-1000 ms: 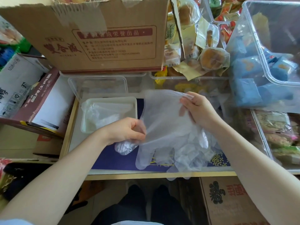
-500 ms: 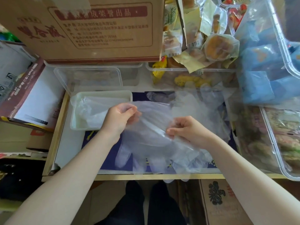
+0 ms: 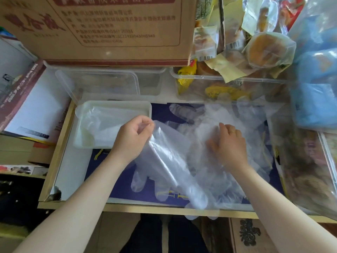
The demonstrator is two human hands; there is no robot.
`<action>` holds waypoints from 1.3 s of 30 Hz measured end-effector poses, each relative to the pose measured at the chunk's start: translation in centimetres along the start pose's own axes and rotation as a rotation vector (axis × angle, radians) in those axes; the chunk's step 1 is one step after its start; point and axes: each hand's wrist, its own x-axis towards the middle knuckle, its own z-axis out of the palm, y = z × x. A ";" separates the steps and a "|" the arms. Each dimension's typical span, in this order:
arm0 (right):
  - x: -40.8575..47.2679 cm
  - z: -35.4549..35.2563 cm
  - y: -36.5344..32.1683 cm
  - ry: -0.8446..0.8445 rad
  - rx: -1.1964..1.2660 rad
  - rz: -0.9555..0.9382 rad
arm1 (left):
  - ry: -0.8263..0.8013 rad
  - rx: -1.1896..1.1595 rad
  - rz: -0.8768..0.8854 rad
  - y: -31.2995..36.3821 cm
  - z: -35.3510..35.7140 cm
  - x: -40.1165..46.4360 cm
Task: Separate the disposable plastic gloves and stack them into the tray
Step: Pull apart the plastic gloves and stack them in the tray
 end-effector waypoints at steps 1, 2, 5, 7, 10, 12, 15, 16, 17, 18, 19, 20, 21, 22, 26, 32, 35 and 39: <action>0.2 0.4 0.3 -0.005 -0.038 0.004 | -0.048 0.021 0.015 0.1 0.1 -0.2; 0.2 0.8 0.5 0.022 -0.045 -0.008 | -0.090 0.035 0.026 0.1 0.3 -0.4; 0.3 1.5 1.1 0.167 0.065 -0.083 | -0.198 0.080 0.037 0.2 1.1 -0.8; 0.2 1.7 1.1 0.207 0.142 -0.112 | -0.268 0.095 0.044 0.4 1.9 -0.9; 0.1 0.8 1.0 0.287 0.264 -0.175 | -0.325 0.121 0.157 0.7 3.4 -0.5; -0.5 -0.7 0.9 0.411 0.327 -0.289 | -0.333 0.087 0.198 1.2 4.4 -0.3; -1.9 -2.7 0.9 0.606 0.157 -0.507 | -0.330 0.022 0.248 2.6 5.7 0.0; -2.4 -3.1 0.9 0.653 0.071 -0.570 | -0.356 -0.014 0.245 3.2 6.1 0.0; -2.7 -3.3 0.9 0.685 0.013 -0.620 | -0.399 -0.066 0.216 3.8 6.3 0.1; -3.0 -3.6 1.0 0.702 -0.015 -0.664 | -0.446 -0.120 0.180 4.3 6.5 0.2; -3.2 -3.7 1.2 0.716 -0.022 -0.701 | -0.478 -0.164 0.151 4.6 6.8 0.3; -3.3 -3.6 1.3 0.720 -0.009 -0.727 | -0.487 -0.180 0.134 4.8 6.9 0.3; -3.5 -3.6 1.4 0.708 0.031 -0.728 | -0.481 -0.177 0.130 4.8 7.0 0.4; -3.6 -3.4 1.6 0.673 0.120 -0.691 | -0.462 -0.159 0.139 4.8 7.1 0.3; -4.3 -4.7 1.8 0.249 0.952 -0.146 | -0.347 -0.205 0.186 5.0 7.0 -0.3; -3.6 -6.8 2.4 -0.235 1.701 0.065 | -0.211 -0.310 0.209 6.3 5.9 -1.0; -3.1 -8.9 1.5 -0.176 1.867 0.033 | -0.152 -0.308 0.232 6.7 5.2 -1.1; -2.4 -12.1 1.0 -0.068 1.838 0.117 | 0.008 -0.162 0.210 6.2 3.7 -1.3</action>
